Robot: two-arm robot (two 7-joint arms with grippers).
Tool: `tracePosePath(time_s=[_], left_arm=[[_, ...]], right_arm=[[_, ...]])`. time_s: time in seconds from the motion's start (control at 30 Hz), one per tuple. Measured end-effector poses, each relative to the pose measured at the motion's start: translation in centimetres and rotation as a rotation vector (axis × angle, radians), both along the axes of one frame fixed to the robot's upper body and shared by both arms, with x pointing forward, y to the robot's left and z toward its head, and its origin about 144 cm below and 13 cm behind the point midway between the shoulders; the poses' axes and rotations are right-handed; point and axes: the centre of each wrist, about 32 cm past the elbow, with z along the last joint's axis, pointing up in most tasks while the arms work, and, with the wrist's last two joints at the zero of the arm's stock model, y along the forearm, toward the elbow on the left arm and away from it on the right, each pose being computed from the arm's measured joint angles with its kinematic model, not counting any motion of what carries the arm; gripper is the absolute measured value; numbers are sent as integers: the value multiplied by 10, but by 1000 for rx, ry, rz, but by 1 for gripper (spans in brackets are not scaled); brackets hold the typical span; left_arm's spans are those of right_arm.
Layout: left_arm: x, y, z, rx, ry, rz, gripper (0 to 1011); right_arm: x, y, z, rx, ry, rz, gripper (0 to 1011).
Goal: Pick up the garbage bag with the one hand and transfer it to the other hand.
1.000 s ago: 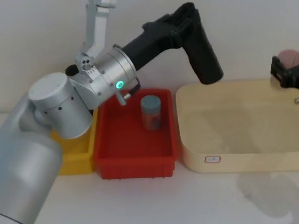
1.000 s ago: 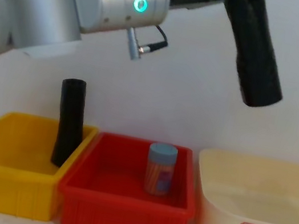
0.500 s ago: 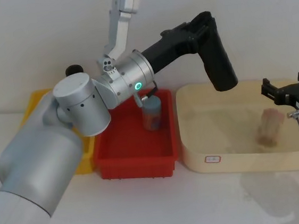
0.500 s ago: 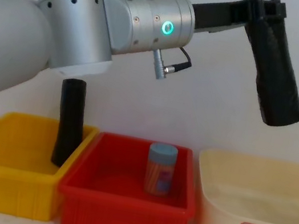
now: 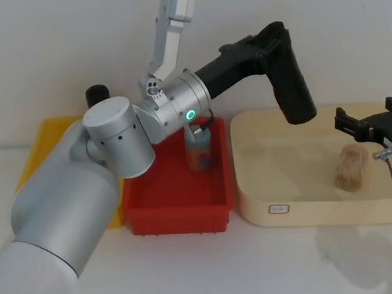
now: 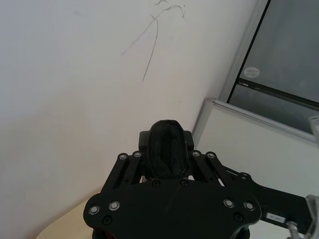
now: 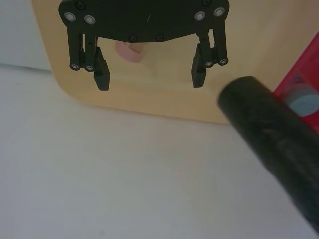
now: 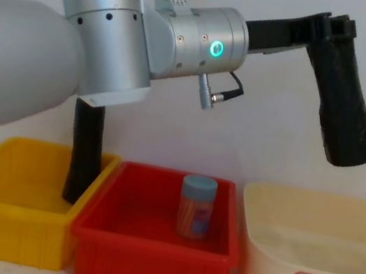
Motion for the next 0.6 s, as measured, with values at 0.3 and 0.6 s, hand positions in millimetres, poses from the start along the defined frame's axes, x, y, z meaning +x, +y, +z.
tracePosePath(time_s=[0.3, 0.6], left_arm=[[2, -5, -6, 9, 11, -7, 353], [3, -8, -9, 16, 18, -14, 352]], right_arm=[[-10, 1, 8, -2, -16, 88, 999], [-17, 5, 19, -13, 1, 218, 999]])
